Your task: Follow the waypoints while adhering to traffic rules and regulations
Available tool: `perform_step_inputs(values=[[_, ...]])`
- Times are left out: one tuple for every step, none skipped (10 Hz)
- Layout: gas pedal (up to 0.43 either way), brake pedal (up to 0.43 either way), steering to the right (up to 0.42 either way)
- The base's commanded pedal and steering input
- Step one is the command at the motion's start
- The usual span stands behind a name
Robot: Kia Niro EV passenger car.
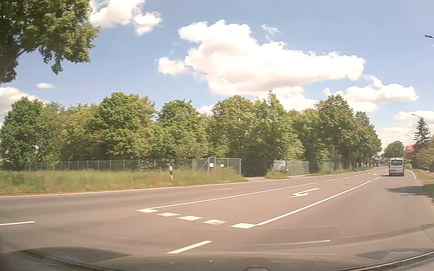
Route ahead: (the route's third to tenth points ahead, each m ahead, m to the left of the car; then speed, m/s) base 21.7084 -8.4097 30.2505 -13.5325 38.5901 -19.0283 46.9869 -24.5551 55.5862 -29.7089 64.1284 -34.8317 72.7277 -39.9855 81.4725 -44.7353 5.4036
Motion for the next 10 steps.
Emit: perform_step_inputs(values=[[0.421, 0.000, 0.421], [0.429, 0.000, 0.402], [0.429, 0.000, 0.376], [0.449, 0.000, 0.352], [0.461, 0.000, 0.324], [0.461, 0.000, 0.298], [0.461, 0.000, 0.270], [0.480, 0.000, 0.225], [0.488, 0.000, 0.178], [0.500, 0.000, 0.133]])
